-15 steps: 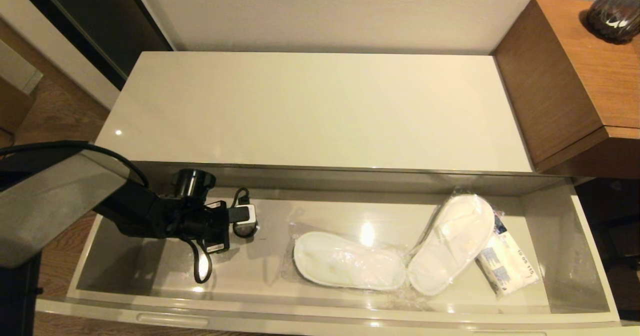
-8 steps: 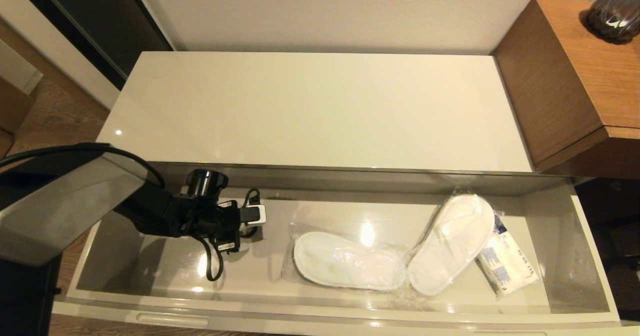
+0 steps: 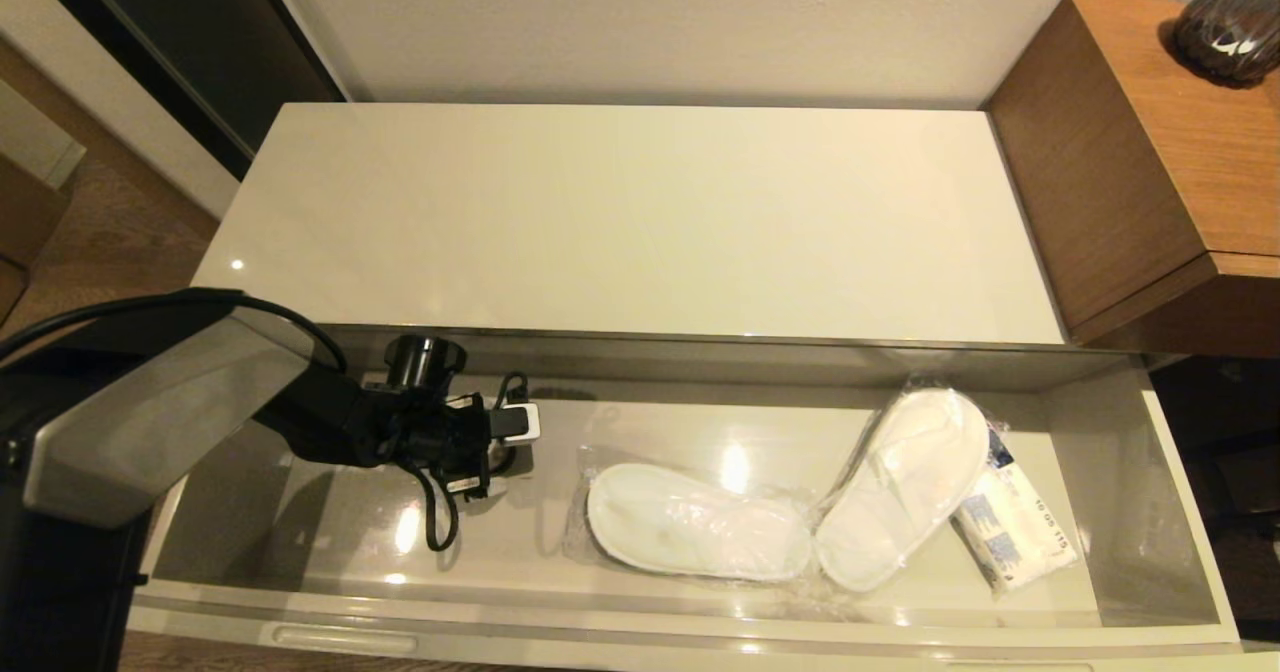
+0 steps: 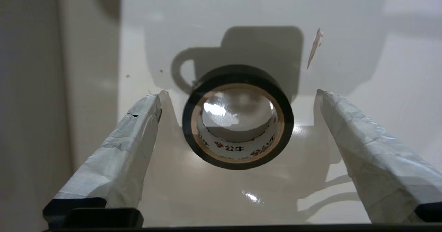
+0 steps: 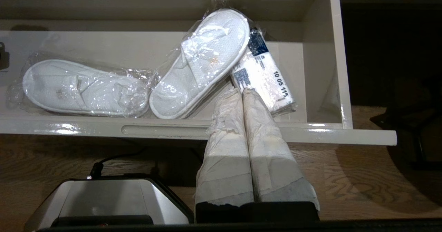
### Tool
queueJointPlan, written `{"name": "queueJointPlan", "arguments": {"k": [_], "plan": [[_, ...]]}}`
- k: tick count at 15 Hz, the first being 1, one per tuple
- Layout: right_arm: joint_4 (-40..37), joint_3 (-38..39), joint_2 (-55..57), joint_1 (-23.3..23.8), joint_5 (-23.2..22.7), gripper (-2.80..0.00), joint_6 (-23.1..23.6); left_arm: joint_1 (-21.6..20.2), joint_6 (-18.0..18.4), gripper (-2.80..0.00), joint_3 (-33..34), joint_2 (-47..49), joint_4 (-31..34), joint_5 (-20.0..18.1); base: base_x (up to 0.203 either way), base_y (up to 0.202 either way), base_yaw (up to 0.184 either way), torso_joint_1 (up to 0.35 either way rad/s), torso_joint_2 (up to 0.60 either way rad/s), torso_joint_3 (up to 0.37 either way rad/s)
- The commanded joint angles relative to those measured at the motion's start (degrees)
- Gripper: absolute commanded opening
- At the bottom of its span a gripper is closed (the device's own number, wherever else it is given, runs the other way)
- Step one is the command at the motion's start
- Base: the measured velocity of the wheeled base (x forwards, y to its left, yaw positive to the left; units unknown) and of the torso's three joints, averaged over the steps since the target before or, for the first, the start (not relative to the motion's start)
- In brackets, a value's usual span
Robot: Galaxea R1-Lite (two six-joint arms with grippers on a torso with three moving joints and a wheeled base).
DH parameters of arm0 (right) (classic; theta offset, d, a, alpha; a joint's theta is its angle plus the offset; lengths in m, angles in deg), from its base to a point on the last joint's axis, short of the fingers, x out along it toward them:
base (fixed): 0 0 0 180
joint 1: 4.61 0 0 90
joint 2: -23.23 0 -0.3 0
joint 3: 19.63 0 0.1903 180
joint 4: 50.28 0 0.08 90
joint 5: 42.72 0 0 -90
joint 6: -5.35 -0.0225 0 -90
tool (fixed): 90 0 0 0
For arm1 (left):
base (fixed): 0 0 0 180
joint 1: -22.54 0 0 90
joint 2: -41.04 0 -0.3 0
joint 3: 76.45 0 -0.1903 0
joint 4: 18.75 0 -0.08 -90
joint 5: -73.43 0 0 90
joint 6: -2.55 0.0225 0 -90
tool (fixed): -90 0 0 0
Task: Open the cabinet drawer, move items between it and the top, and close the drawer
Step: Take out the adhesive tape from the drawer
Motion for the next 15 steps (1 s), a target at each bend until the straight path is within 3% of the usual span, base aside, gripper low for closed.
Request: {"name": "queueJointPlan", "arguments": {"k": [1, 15], "plan": [[0.0, 0.0, 0.1, 0.0, 0.0, -2.80, 0.0, 0.0, 0.4, 0.00, -0.1, 0.4, -0.1, 0.1, 0.000, 0.000, 0.000, 0.000, 0.00, 0.000], [0.0, 0.0, 0.1, 0.0, 0.0, -2.80, 0.0, -0.1, 0.5, 0.00, -3.0, 2.9, 1.7, 0.4, 0.000, 0.000, 0.000, 0.000, 0.00, 0.000]]}}
